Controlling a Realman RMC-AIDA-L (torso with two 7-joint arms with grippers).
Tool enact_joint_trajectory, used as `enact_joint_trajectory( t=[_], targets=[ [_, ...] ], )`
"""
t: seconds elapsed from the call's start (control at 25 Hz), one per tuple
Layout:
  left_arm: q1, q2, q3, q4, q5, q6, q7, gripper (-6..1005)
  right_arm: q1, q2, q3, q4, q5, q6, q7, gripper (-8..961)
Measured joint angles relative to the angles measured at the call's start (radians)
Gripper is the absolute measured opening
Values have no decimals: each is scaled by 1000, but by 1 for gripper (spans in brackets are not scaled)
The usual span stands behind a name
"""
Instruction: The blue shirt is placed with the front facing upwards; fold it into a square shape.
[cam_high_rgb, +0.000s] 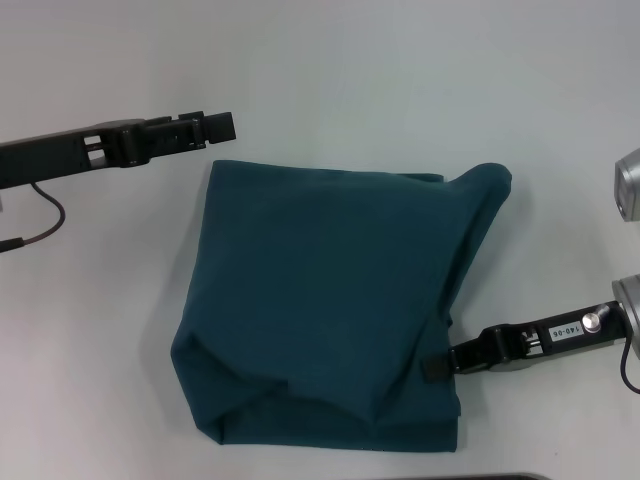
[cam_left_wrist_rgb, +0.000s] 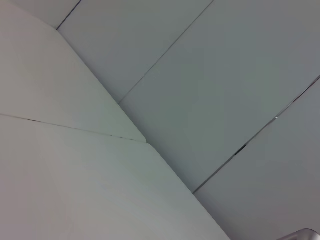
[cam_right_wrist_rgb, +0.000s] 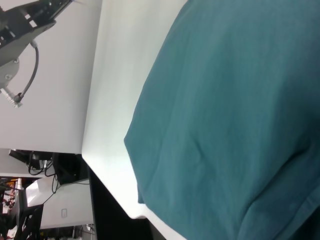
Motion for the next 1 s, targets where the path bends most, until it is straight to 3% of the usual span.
enact_joint_trajectory(
  t=[0.16, 0.36, 0.72, 1.0],
  targets=[
    [2, 0, 0, 0, 0, 0, 0, 908, 0, 0, 1, 0, 2, -25, -17, 32],
    [3, 1, -1, 0, 0, 0, 0, 907, 4, -2, 14, -9, 34, -136, -60, 41],
    [0, 2, -2, 0, -5, 2, -1, 908, -19, -53, 46, -17, 125, -181, -70, 58],
    [-4, 2, -2, 0, -5, 2, -7, 908, 7, -62, 82, -57, 128, -188, -56, 71]
  ],
)
